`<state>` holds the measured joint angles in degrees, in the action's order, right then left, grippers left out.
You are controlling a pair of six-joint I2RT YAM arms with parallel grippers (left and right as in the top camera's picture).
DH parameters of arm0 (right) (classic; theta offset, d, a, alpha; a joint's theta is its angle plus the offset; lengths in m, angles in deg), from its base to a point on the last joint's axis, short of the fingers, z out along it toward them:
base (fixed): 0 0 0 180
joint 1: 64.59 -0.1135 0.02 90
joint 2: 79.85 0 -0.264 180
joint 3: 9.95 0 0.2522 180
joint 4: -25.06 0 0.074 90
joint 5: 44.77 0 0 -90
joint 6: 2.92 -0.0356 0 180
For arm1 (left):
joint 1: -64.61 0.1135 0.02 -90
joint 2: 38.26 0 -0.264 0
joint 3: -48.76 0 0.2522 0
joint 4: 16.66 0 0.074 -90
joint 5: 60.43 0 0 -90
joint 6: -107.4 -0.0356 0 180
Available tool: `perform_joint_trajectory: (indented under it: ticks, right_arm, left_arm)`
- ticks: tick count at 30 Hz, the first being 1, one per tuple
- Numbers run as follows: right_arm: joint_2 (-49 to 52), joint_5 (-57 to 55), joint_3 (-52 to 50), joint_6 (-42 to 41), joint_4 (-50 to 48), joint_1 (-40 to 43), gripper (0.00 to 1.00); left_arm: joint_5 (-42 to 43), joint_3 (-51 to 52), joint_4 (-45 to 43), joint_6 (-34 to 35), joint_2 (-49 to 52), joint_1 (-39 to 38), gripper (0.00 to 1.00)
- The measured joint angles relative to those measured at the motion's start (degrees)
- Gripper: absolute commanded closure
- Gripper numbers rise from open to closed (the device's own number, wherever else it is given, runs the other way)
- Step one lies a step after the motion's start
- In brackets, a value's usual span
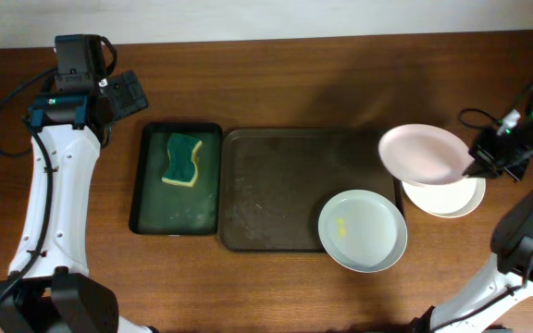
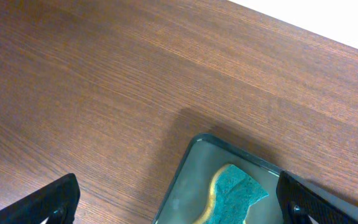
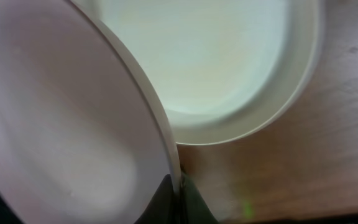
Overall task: Clean dirty plates on tray and stack at the side
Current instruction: 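Set the plate onto the plate stack at right and release, then move the right gripper to the last white plate on the brown tray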
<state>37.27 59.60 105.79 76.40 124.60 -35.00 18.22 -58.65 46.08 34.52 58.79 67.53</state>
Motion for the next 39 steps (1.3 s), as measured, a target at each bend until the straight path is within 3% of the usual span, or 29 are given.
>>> perform_joint_trajectory:
  ticks: [6,13,14,15,16,19,23,27,31,34,39]
  right_arm:
    - [0.0,-0.3,-3.6,0.4,-1.8,8.2,0.96]
    - [0.0,-6.4,-4.7,-1.5,-1.8,8.1,0.95]
    - [0.0,-6.5,-4.7,-1.6,-1.9,8.1,0.89]
    - [0.0,-6.6,-4.8,-1.6,-2.0,8.1,0.72]
    - [0.0,-6.7,-5.1,-1.7,-2.3,8.0,0.6]
    - [0.0,-6.6,-5.8,-1.8,-2.5,7.0,0.57]
    - [0.0,-5.9,-5.8,-1.1,-2.3,4.6,0.58]
    - [0.0,-5.1,-5.8,-0.7,-0.5,3.0,0.65]
    - [-0.7,0.2,-7.4,5.3,4.8,0.1,0.72]
    - [-7.0,1.6,-15.8,6.9,1.0,-4.7,0.69]
    - [-35.0,0.1,-38.8,1.8,-6.8,-8.4,0.58]
  left_arm:
    - [0.0,0.0,0.0,0.0,0.0,0.0,0.01]
    - [0.0,0.0,0.0,0.0,0.0,0.0,0.01]
    - [0.0,0.0,0.0,0.0,0.0,0.0,0.01]
    - [0.0,0.0,0.0,0.0,0.0,0.0,0.01]
    - [0.0,0.0,0.0,0.0,0.0,0.0,0.01]
    - [0.0,0.0,0.0,0.0,0.0,0.0,0.01]
    - [0.0,0.0,0.0,0.0,0.0,0.0,0.01]
    - [0.0,0.0,0.0,0.0,0.0,0.0,0.0]
    - [0.0,0.0,0.0,0.0,0.0,0.0,0.0]
    - [0.0,0.0,-0.1,0.0,0.0,0.0,0.01]
    - [0.0,0.0,-0.2,0.0,0.0,0.0,0.01]
